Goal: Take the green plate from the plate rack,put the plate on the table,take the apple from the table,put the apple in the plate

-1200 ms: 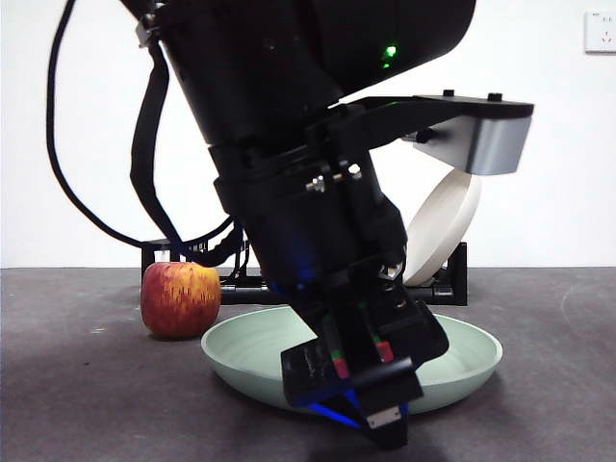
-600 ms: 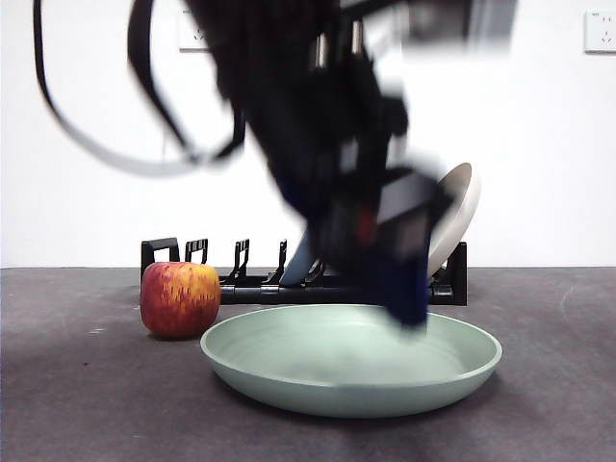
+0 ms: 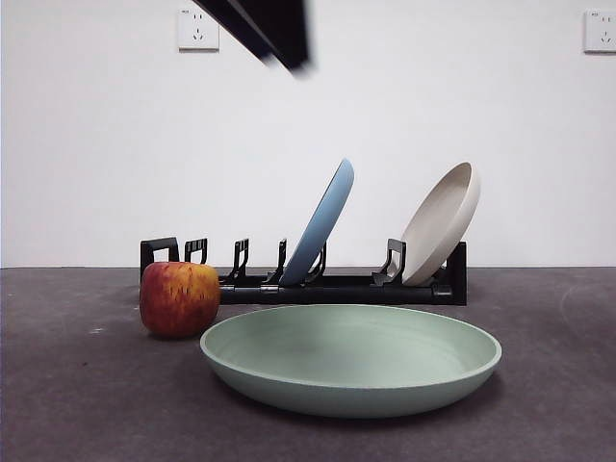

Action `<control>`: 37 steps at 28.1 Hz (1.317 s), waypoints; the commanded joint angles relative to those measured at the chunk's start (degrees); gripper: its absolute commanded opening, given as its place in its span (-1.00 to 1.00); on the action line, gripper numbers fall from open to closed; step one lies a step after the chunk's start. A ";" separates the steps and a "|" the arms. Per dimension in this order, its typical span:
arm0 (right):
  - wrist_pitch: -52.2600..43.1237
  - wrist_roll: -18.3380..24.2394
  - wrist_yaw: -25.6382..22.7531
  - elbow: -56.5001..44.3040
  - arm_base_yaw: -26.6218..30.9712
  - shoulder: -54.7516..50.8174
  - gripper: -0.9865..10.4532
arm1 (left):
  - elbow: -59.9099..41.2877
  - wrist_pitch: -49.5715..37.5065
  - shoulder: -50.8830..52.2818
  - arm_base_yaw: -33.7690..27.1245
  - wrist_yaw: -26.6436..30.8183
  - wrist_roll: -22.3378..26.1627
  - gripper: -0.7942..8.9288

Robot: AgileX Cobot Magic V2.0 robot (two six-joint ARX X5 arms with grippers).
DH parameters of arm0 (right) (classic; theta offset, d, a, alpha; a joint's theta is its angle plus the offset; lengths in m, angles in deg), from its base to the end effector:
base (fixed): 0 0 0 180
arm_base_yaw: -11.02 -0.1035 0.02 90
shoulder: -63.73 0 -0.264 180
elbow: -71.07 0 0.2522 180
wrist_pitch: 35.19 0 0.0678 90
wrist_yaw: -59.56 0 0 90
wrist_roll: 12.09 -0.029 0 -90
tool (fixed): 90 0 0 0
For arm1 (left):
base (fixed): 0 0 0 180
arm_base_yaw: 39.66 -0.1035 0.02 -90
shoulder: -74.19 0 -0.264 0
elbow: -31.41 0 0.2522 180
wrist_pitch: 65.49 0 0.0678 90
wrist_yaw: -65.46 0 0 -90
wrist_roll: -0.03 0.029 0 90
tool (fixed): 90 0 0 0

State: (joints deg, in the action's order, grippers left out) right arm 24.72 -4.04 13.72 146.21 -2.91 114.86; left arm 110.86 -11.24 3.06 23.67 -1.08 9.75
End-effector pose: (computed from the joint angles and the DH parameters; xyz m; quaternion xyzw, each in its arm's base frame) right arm 0.1470 0.0573 0.3597 0.0218 0.2644 0.4816 0.8353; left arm 0.1225 -0.2181 0.3220 0.3404 0.2559 -0.3368 0.8398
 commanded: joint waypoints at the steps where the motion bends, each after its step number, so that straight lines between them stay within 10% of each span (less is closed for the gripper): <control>1: -4.00 -1.66 -2.47 0.02 -1.90 3.50 0.33 | 0.13 1.88 6.40 -2.21 0.37 -3.30 -0.32; 11: -24.74 -6.23 -20.31 7.72 -20.92 31.26 0.35 | 0.13 12.02 21.11 -11.74 0.33 -8.35 -0.32; 27: -23.34 -6.10 -24.87 36.04 -26.40 67.36 0.48 | 0.13 13.18 21.46 -14.34 0.33 -8.55 -0.32; 37: -25.03 -6.14 -26.40 37.24 -28.65 75.63 0.52 | 0.13 13.16 21.46 -14.34 0.31 -8.55 -0.32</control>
State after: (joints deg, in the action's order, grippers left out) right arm -0.22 -9.79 -12.55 183.43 -31.09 188.98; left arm 110.88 2.05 24.43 9.51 -0.92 1.88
